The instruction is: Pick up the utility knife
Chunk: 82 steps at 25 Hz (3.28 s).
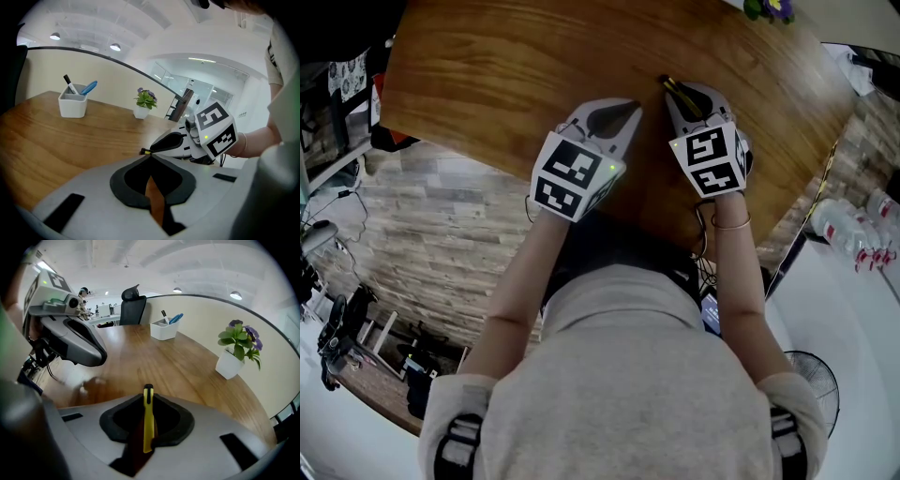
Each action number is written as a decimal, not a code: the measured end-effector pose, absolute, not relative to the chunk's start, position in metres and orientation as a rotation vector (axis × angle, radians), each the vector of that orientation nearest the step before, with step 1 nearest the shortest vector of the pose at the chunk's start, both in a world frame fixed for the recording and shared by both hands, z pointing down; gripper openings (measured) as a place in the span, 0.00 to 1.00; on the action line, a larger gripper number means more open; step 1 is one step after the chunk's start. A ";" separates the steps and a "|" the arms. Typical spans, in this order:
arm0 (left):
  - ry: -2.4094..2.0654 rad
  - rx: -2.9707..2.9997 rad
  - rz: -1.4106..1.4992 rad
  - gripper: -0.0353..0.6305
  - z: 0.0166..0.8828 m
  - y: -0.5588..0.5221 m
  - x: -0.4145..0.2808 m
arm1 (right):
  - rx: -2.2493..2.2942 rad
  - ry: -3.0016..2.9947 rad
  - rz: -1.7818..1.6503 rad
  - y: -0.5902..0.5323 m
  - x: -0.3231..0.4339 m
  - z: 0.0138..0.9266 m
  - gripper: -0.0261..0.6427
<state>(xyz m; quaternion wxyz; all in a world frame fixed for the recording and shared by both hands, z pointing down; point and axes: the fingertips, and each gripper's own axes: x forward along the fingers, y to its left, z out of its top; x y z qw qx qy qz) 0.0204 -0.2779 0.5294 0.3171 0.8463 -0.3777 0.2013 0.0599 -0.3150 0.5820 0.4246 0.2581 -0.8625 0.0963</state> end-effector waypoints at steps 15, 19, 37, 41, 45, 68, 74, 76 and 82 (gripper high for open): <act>-1.005 2.253 0.568 0.07 0.513 -0.256 0.017 | 0.625 -2.222 0.370 -0.269 0.055 0.568 0.15; -0.987 2.279 0.574 0.07 0.506 -0.250 0.016 | 0.679 -2.263 0.383 -0.264 0.051 0.551 0.15; -0.978 2.453 0.493 0.07 0.446 -0.250 0.008 | 0.992 -2.459 0.239 -0.263 0.040 0.437 0.16; -0.990 2.505 0.454 0.07 0.424 -0.253 0.011 | 1.037 -2.484 0.184 -0.263 0.040 0.412 0.16; -0.994 2.553 0.418 0.07 0.403 -0.252 0.016 | 1.078 -2.492 0.133 -0.261 0.040 0.388 0.16; -1.057 2.744 0.251 0.07 0.306 -0.249 0.004 | 1.450 -2.664 -0.112 -0.244 0.050 0.267 0.15; -1.036 2.811 0.209 0.07 0.282 -0.245 0.004 | 1.462 -2.750 -0.102 -0.235 0.053 0.252 0.15; -1.029 2.831 0.198 0.07 0.276 -0.243 0.006 | 1.442 -2.788 -0.095 -0.231 0.051 0.250 0.15; -1.006 2.830 0.161 0.07 0.273 -0.235 0.007 | 1.425 -2.818 -0.081 -0.223 0.052 0.248 0.16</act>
